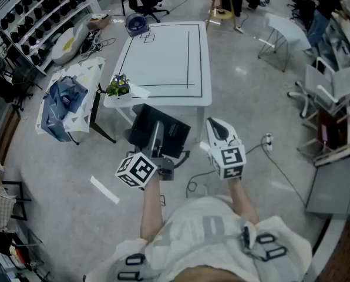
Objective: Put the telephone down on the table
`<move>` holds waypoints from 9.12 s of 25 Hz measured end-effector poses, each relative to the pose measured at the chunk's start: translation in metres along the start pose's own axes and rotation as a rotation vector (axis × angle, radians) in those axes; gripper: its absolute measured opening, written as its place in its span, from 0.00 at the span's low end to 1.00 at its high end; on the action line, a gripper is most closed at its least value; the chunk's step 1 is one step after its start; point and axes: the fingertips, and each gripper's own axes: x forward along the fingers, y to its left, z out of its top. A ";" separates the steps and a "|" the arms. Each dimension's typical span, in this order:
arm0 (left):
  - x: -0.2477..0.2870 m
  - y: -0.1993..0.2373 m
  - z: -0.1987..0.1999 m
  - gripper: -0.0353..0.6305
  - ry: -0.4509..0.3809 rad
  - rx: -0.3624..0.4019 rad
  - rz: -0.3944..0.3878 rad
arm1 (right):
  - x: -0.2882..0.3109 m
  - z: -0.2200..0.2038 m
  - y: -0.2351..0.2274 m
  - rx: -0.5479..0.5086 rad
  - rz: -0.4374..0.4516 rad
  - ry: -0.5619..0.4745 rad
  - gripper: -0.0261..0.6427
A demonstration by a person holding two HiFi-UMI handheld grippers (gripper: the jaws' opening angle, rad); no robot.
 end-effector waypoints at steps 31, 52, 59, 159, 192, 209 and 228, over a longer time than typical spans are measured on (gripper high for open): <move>-0.001 0.002 -0.026 0.30 0.010 0.044 0.055 | 0.001 -0.021 0.004 0.132 0.066 0.030 0.05; 0.190 0.085 0.049 0.30 -0.019 -0.018 -0.027 | 0.183 0.014 -0.079 0.164 -0.010 0.016 0.05; 0.292 0.116 0.111 0.30 -0.010 0.000 -0.069 | 0.288 0.057 -0.103 0.166 -0.024 0.001 0.05; 0.479 0.277 0.005 0.31 0.089 -0.458 0.208 | 0.366 0.006 -0.179 0.254 -0.068 0.217 0.05; 0.436 0.288 0.024 0.56 -0.025 -0.738 0.123 | 0.366 0.016 -0.170 0.231 -0.028 0.204 0.05; 0.402 0.274 0.046 0.56 0.013 -0.636 0.228 | 0.372 0.029 -0.154 0.212 0.043 0.175 0.05; 0.387 0.204 0.156 0.56 -0.023 0.240 0.311 | 0.377 0.059 -0.146 0.197 0.082 0.080 0.05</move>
